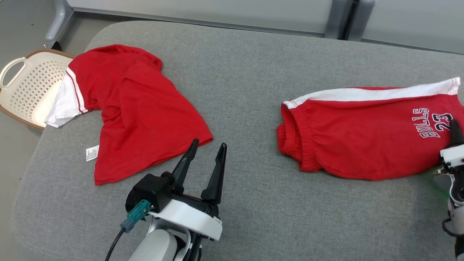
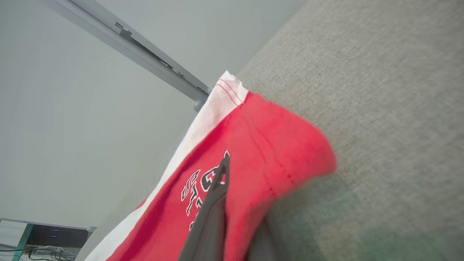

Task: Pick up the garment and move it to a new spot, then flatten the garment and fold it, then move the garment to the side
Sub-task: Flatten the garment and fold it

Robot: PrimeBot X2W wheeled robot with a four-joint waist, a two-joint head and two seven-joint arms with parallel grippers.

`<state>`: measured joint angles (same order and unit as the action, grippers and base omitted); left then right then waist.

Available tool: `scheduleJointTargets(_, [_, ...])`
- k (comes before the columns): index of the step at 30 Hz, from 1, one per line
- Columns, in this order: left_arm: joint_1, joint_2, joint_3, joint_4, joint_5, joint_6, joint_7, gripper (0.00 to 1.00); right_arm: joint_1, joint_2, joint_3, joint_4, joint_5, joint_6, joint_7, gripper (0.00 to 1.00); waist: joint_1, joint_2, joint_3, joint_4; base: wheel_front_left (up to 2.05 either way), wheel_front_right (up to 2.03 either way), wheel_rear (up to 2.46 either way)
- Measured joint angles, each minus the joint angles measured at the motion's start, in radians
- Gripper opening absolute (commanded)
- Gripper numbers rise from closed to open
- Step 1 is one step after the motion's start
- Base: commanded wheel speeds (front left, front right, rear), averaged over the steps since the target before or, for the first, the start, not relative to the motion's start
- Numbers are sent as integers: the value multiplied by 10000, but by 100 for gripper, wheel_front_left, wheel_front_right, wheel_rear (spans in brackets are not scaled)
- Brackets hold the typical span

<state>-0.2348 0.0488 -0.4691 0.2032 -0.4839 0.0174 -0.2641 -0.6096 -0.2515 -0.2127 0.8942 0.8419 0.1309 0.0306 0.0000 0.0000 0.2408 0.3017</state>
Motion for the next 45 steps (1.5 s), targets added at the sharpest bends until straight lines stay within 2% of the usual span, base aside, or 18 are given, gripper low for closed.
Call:
scheduleJointTargets(5, [30, -4, 98, 79, 79, -73, 0, 100, 516, -167, -130, -240, 424, -2, -441, 0, 0, 0, -250, -272, 0, 0, 0])
scheduleJointTargets(14, [212, -4, 334, 236, 123, -138, 0, 100, 1236, -1087, -447, -27, 426, -4, -1515, 0, 0, 0, -754, -891, 0, 0, 0])
scheduleJointTargets(22, [239, -4, 366, 357, 81, -163, 0, 100, 1239, -1030, 458, -959, 167, -2, -2075, 0, 0, 1, -1043, -1044, 0, 0, 0])
scheduleJointTargets(26, [285, -4, 391, 374, 36, -161, 0, 100, 1330, -959, 1561, -1908, -69, -4, -2196, 0, 0, 0, -1209, -982, 0, 0, 0])
scheduleJointTargets(29, [375, -29, 612, 295, -23, -96, 0, 100, 1476, -813, 2792, -3053, 267, -2, -1870, 0, 0, 0, -1303, -898, 0, 0, 0])
scheduleJointTargets(33, [476, 6, 901, 295, -69, -88, -2, 100, 1873, -1137, 4153, -3889, 430, -4, -1565, 0, 0, 0, -1430, -739, 0, 0, 0])
scheduleJointTargets(39, [681, -2, 1053, 368, -4, -169, 0, 100, 2134, -1730, 6389, -4328, -19, -4, -1206, 0, 0, 0, -1560, -465, 0, 0, 0])
scheduleJointTargets(45, [810, -2, 1039, 372, -40, -171, 0, 100, 2146, -1914, 7603, -4119, -150, -2, -1383, 0, 0, 0, -1570, -294, 0, 0, 0])
